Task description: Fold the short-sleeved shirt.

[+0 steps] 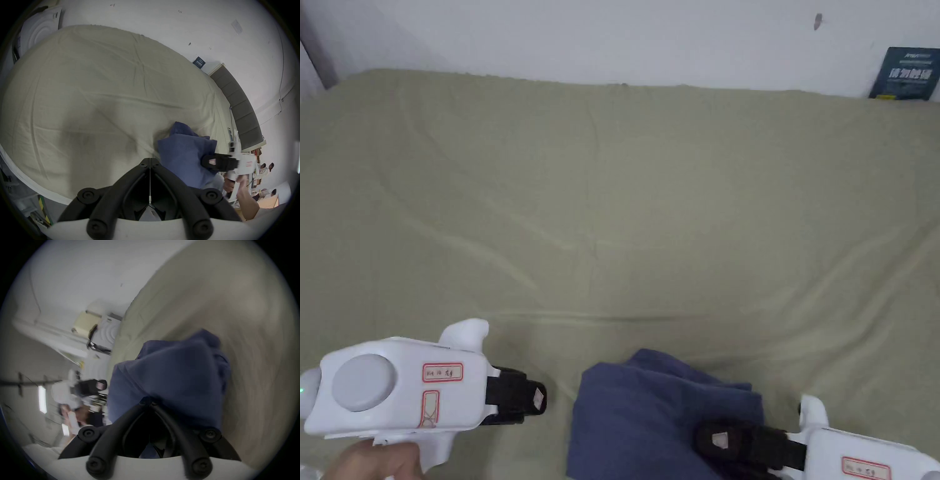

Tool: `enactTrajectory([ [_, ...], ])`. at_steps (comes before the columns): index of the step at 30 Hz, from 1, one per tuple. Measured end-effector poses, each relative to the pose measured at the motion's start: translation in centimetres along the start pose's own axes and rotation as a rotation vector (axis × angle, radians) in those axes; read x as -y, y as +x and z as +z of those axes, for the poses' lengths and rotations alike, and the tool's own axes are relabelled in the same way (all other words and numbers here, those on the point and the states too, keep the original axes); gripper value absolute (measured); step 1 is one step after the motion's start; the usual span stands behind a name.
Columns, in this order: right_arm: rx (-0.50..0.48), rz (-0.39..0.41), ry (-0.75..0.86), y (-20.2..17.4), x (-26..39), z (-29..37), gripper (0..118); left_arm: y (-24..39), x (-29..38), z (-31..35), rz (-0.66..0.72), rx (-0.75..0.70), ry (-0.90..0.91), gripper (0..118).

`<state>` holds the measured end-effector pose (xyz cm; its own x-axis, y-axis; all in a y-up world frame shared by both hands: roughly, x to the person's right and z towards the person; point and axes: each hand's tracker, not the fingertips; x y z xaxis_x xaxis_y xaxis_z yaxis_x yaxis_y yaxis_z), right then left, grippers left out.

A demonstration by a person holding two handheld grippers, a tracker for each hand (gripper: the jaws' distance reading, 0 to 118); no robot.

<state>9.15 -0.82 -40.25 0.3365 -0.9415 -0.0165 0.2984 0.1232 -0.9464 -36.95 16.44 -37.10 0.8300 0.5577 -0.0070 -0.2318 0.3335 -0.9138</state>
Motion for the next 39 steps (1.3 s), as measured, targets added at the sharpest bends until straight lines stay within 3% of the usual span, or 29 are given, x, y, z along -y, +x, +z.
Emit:
enactTrajectory([
  [2, 0.042, 0.059, 0.006, -0.1, 0.2, 0.5, 1, -0.8, -0.5, -0.3, 0.013, 0.079, -0.020, 0],
  [3, 0.037, 0.063, -0.002, -0.2, 0.1, 0.3, 1, -1.2, -0.8, -0.5, 0.026, 0.125, -0.022, 13],
  [4, 0.027, 0.055, -0.007, -0.1, 0.0, 0.2, 1, -1.1, -0.8, -0.6, 0.038, 0.193, -0.033, 42],
  [5, 0.020, 0.044, -0.008, 0.1, -0.2, 0.2, 1, -1.9, -1.2, -1.4, 0.038, 0.283, -0.073, 88],
  [6, 0.014, 0.039, -0.010, 0.1, -0.2, 0.2, 1, -2.4, -1.6, -2.7, 0.038, 0.336, -0.134, 118],
  [10, 0.005, 0.034, -0.010, 0.3, -0.2, 0.3, 1, -2.4, -1.3, -5.4, 0.057, 0.308, -0.215, 114],
  [14, 0.005, 0.029, -0.008, 0.4, -0.2, 0.3, 1, -3.0, -1.8, -9.6, 0.082, 0.488, -0.215, 110],
  [15, 0.005, 0.027, -0.009, 0.4, -0.2, 0.3, 1, -3.3, -2.0, -10.1, 0.101, 0.512, -0.217, 99],
  [16, 0.005, 0.025, -0.011, 0.4, -0.2, 0.3, 1, -3.3, -1.6, -10.0, 0.102, 0.496, -0.198, 72],
  [17, 0.005, 0.023, -0.011, 0.5, -0.3, 0.3, 1, -3.5, -1.6, -10.1, 0.096, 0.471, -0.186, 31],
  [18, 0.003, 0.021, -0.010, 0.5, -0.4, 0.4, 1, -3.4, -1.4, -10.3, 0.087, 0.360, -0.157, 28],
  [21, 0.034, 0.058, -0.024, -0.7, -0.3, 0.2, 1, -5.1, -1.1, -10.4, 0.176, 0.513, -0.188, 28],
  [27, 0.152, 0.211, 0.008, -4.8, -0.2, 0.8, 1, -4.6, -2.4, -6.8, 0.079, 0.429, -0.159, 28],
  [35, 0.268, 0.401, 0.150, -10.1, 1.0, 3.9, 1, -15.5, -8.0, 8.0, 0.093, 0.136, 0.001, 28],
  [39, 0.312, 0.418, 0.272, -12.1, 2.8, 5.6, 1, -22.3, -11.2, 13.7, 0.124, 0.050, 0.037, 28],
])
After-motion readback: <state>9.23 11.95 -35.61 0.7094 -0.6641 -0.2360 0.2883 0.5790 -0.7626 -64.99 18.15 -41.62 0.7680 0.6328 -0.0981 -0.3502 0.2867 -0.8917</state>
